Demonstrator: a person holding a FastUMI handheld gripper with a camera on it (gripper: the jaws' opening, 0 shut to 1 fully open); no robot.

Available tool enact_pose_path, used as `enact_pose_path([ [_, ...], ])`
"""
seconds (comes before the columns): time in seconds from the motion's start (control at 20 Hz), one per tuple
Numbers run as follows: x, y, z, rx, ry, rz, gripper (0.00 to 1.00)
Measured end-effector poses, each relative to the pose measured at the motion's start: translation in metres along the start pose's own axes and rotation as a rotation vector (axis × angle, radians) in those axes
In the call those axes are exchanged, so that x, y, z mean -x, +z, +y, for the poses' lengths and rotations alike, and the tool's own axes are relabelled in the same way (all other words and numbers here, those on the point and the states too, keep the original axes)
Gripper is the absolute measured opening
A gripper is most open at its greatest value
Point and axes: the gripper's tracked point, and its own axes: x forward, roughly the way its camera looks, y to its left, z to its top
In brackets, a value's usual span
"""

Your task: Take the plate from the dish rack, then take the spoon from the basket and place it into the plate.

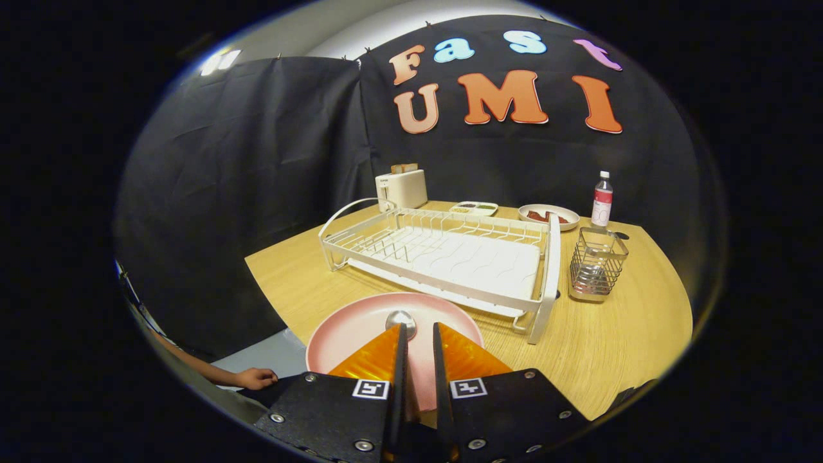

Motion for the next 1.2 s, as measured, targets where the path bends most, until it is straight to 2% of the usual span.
enact_pose_path([
  [0.3, 0.021, 0.078, -0.021, -0.001, -0.096, -0.201, 0.21],
  [0.45, 0.034, 0.117, -0.035, 0.005, -0.174, -0.299, 0.21],
  [0.5, 0.038, 0.128, -0.039, 0.006, -0.200, -0.323, 0.29],
  [0.7, 0.055, 0.167, -0.044, 0.013, -0.269, -0.417, 0.49],
  [0.85, 0.063, 0.177, -0.059, 0.058, -0.376, -0.403, 0.58],
  [0.9, 0.065, 0.187, -0.057, 0.069, -0.387, -0.427, 0.65],
  [1.2, 0.087, 0.223, -0.049, 0.074, -0.420, -0.510, 0.85],
])
